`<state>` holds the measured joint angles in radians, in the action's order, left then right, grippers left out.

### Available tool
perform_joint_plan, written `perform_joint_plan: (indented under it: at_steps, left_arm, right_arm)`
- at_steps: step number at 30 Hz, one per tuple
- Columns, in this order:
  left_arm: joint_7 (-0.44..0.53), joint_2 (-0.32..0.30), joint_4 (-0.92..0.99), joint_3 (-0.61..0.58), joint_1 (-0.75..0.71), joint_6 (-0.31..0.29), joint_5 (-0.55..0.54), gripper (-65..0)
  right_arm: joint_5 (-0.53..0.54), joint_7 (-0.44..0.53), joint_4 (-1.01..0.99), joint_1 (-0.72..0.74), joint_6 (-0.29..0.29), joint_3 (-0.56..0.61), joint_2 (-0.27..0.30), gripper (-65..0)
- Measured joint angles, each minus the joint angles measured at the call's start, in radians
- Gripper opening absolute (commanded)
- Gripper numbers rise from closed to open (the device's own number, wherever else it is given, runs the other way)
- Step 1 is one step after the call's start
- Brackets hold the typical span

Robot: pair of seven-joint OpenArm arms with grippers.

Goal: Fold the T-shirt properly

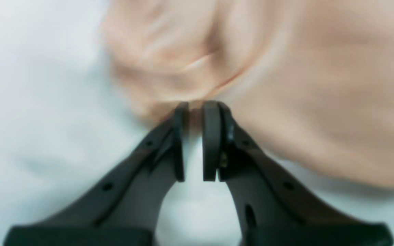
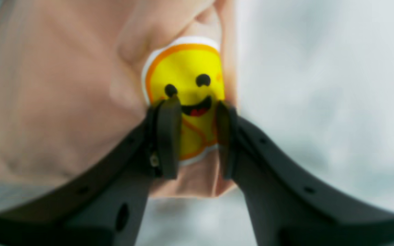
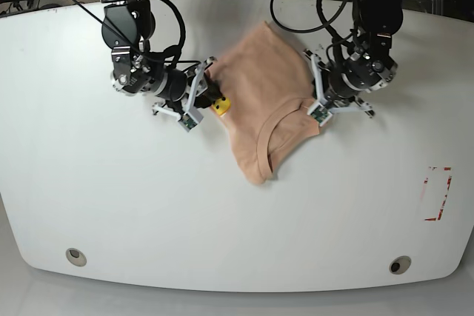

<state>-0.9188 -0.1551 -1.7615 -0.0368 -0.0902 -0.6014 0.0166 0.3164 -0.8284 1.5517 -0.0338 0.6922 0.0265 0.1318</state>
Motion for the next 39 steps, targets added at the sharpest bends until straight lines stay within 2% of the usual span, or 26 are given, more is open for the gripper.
perform_joint_plan:
  at_steps: [6, 10, 14, 17, 21, 25, 28, 30, 33, 34, 36, 39]
  left_arm:
    - [0.013, -0.052, 0.104, 0.03, 0.092, 0.003, -0.002, -60.1]
    - [0.005, -0.068, 0.189, 0.058, 0.15, 0.0, -0.005, -60.1]
    - [0.006, -0.071, 0.198, 0.087, 0.197, 0.001, -0.002, -60.1]
    - [0.005, -0.07, 0.168, 0.094, 0.208, -0.002, -0.01, -60.1]
    - [-0.003, -0.063, -0.01, 0.097, 0.167, -0.064, -0.016, -60.0]
    - [0.0, 0.018, -0.135, 0.101, 0.1, -0.047, -0.003, -57.2]
    - [-0.006, 0.075, -0.15, 0.089, 0.039, 0.001, -0.013, -48.8]
    - [-0.008, 0.111, -0.153, 0.089, 0.002, 0.072, -0.011, -42.8]
    - [-0.006, 0.174, -0.153, 0.094, -0.034, 0.175, 0.002, -37.8]
    - [0.017, 0.194, -0.153, 0.095, -0.045, 0.211, 0.005, -36.9]
    - [0.106, 0.227, -0.153, 0.087, -0.079, 0.277, -0.002, -36.2]
    - [0.219, 0.241, -0.144, 0.049, -0.129, 0.36, -0.002, -35.4]
  right_arm:
    - [-0.017, -0.087, 0.025, -0.008, -0.003, 0.013, -0.105, -48.4]
    - [-0.013, -0.091, 0.019, -0.005, -0.002, 0.098, -0.123, -48.4]
    - [-0.002, -0.095, 0.026, 0.001, -0.047, 0.126, -0.149, -48.4]
    - [0.001, -0.092, 0.082, 0.009, -0.063, 0.122, -0.149, -48.4]
    - [0.004, -0.085, 0.195, 0.012, -0.064, 0.119, -0.12, -48.4]
    - [0.008, -0.086, 0.229, -0.003, -0.06, 0.072, -0.084, -48.4]
    - [-0.006, -0.097, 0.225, -0.008, -0.061, -0.024, -0.082, -48.4]
    - [-0.004, -0.092, 0.225, -0.006, -0.064, -0.087, -0.077, -48.4]
    - [-0.002, -0.093, 0.225, -0.005, -0.061, -0.145, -0.071, -48.4]
    - [-0.003, -0.093, 0.225, -0.006, -0.06, -0.154, -0.067, -48.4]
    - [0.004, -0.093, 0.225, -0.009, -0.013, -0.165, -0.057, -48.4]
    - [0.001, -0.095, 0.226, -0.011, -0.003, -0.175, -0.049, -48.4]
